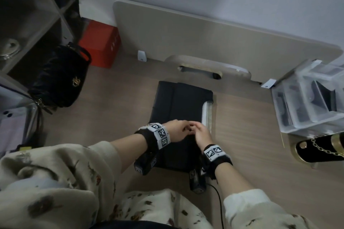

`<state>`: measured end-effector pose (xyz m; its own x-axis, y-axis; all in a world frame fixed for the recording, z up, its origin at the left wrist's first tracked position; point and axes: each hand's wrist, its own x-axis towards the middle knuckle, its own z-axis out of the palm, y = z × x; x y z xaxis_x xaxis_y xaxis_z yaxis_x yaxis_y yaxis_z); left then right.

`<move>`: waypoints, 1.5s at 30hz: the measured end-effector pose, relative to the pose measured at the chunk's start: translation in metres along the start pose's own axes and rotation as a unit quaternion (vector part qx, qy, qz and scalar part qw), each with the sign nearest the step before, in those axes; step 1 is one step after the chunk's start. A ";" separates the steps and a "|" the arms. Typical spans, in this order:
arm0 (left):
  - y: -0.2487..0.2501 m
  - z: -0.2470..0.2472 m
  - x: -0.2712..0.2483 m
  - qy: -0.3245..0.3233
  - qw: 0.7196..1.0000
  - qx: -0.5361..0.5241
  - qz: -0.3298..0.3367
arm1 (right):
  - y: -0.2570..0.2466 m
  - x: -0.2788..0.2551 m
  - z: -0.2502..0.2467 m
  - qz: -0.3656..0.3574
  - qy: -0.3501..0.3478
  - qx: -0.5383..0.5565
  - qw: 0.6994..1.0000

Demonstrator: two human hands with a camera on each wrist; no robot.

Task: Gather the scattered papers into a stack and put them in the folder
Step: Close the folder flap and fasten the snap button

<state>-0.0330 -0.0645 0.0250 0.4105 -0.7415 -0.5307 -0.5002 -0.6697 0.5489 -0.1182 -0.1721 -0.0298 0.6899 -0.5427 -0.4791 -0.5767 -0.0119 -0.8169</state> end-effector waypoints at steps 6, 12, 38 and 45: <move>-0.005 0.007 0.002 -0.025 0.998 0.048 0.012 | -0.027 0.011 0.001 0.070 -0.099 -0.017 0.992; -0.022 0.011 0.000 -0.038 0.998 0.051 0.023 | -0.034 0.024 -0.002 0.075 -0.167 -0.075 0.980; -0.086 -0.020 -0.008 -0.008 0.997 -0.061 -0.035 | -0.025 0.025 0.023 0.065 -0.118 -0.237 0.962; -0.091 -0.040 -0.007 0.106 0.989 -0.084 -0.059 | -0.026 0.014 0.031 0.025 -0.153 -0.272 0.950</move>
<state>0.0402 0.0002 0.0052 0.6186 -0.6373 -0.4596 -0.3129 -0.7364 0.5998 -0.0798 -0.1535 -0.0260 0.7022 -0.2849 -0.6525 -0.6955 -0.4706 -0.5430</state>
